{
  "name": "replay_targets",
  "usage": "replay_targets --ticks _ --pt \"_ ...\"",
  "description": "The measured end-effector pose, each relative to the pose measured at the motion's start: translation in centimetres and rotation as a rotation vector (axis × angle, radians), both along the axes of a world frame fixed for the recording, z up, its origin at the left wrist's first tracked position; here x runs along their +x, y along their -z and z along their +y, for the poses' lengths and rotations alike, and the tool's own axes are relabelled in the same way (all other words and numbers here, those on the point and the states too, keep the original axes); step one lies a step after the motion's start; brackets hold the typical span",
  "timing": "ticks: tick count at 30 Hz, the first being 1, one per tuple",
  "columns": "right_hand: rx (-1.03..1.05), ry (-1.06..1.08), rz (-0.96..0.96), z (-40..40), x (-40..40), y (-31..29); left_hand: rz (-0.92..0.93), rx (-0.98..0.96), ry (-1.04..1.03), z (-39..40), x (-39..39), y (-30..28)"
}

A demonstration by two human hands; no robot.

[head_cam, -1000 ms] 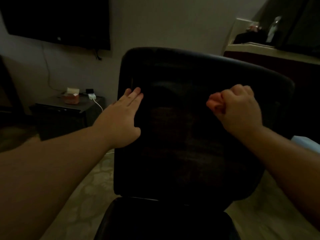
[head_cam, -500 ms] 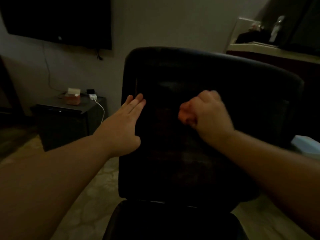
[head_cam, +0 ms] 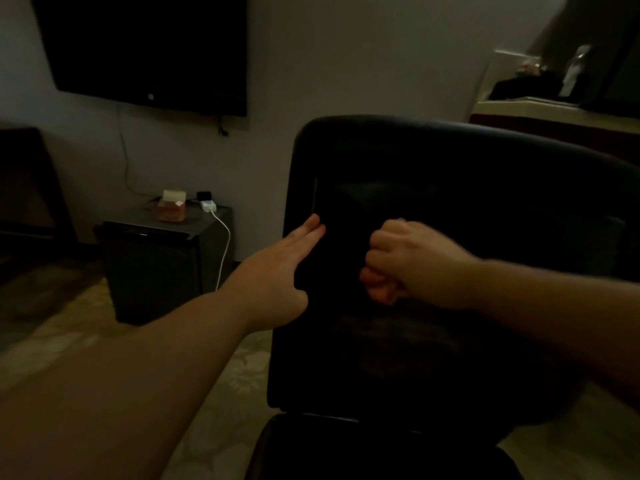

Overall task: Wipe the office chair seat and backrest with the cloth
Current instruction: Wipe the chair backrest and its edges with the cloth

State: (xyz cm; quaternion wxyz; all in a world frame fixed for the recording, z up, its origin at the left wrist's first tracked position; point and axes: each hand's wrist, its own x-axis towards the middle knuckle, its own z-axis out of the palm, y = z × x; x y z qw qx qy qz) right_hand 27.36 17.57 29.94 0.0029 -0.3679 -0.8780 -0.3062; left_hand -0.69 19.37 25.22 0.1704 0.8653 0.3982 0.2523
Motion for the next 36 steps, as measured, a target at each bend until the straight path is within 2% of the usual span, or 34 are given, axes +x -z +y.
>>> replay_targets --ticks 1,3,5,6,8,10,13,15,19,23,25,28,30,34,36 --pt "0.01 0.052 0.001 0.2 0.5 -1.8 -0.014 -0.007 0.005 0.0 0.1 0.3" --pt "0.181 0.192 0.222 1.0 0.4 -4.7 -0.056 -0.029 0.001 0.2 0.6 1.0" --pt "0.31 0.232 0.432 1.9 -1.7 -4.6 -0.1 -0.033 -0.02 0.3 1.0 1.4" --pt "0.317 0.215 0.461 2.2 -3.2 -3.4 -0.109 -0.036 -0.028 0.3 1.0 1.5" --pt "0.247 0.155 0.394 2.2 -5.7 0.0 -0.093 -0.056 -0.031 0.4 0.4 1.2" --pt "0.163 0.061 0.23 1.6 -6.4 2.2 -0.053 -0.075 -0.031 0.3 -0.3 0.5" --pt "0.075 -0.011 0.024 1.0 -5.1 1.8 0.01 -0.069 -0.06 -0.2 -0.4 -0.1" --pt "0.076 0.011 0.025 0.8 -3.3 0.9 0.031 -0.044 -0.082 -0.7 0.6 -0.2" --pt "0.103 0.295 0.187 -0.9 3.3 -0.1 0.123 -0.02 -0.111 -1.5 2.8 -1.0" --pt "0.134 0.528 0.321 -4.5 9.3 0.5 0.393 0.048 -0.23 -2.2 4.0 -2.3" --pt "0.141 0.605 0.316 -6.3 12.1 0.9 0.44 0.1 -0.266 -3.4 5.6 -3.1" --pt "0.148 0.674 0.374 -9.2 16.0 1.4 0.479 0.224 -0.193 -5.6 9.8 -3.5" --pt "0.185 0.685 0.484 -11.3 18.4 1.9 0.537 0.301 -0.152 -6.5 13.6 -2.9" --pt "0.302 0.657 0.737 -14.8 22.2 3.0 0.493 0.378 -0.134 -6.9 21.5 -1.4" --pt "0.313 0.653 0.803 -15.7 23.3 3.8 0.508 0.411 -0.155 -6.8 23.9 -0.8"
